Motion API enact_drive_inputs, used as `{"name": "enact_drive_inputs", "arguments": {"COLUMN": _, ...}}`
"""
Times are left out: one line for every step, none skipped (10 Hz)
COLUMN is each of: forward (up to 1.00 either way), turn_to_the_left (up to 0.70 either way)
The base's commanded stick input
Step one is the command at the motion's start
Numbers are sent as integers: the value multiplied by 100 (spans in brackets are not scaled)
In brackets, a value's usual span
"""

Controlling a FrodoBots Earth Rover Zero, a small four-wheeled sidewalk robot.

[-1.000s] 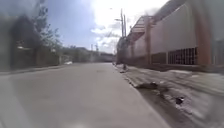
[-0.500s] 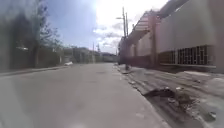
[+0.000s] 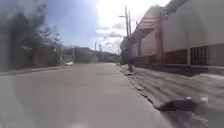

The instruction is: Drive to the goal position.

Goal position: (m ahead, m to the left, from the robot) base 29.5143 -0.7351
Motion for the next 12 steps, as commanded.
{"name": "enact_drive_inputs", "arguments": {"forward": 100, "turn_to_the_left": 0}}
{"name": "enact_drive_inputs", "arguments": {"forward": 100, "turn_to_the_left": 0}}
{"name": "enact_drive_inputs", "arguments": {"forward": 100, "turn_to_the_left": 0}}
{"name": "enact_drive_inputs", "arguments": {"forward": 100, "turn_to_the_left": 0}}
{"name": "enact_drive_inputs", "arguments": {"forward": 100, "turn_to_the_left": 0}}
{"name": "enact_drive_inputs", "arguments": {"forward": 100, "turn_to_the_left": 0}}
{"name": "enact_drive_inputs", "arguments": {"forward": 100, "turn_to_the_left": 0}}
{"name": "enact_drive_inputs", "arguments": {"forward": 100, "turn_to_the_left": 0}}
{"name": "enact_drive_inputs", "arguments": {"forward": 100, "turn_to_the_left": 0}}
{"name": "enact_drive_inputs", "arguments": {"forward": 100, "turn_to_the_left": 0}}
{"name": "enact_drive_inputs", "arguments": {"forward": 100, "turn_to_the_left": 0}}
{"name": "enact_drive_inputs", "arguments": {"forward": 100, "turn_to_the_left": 0}}
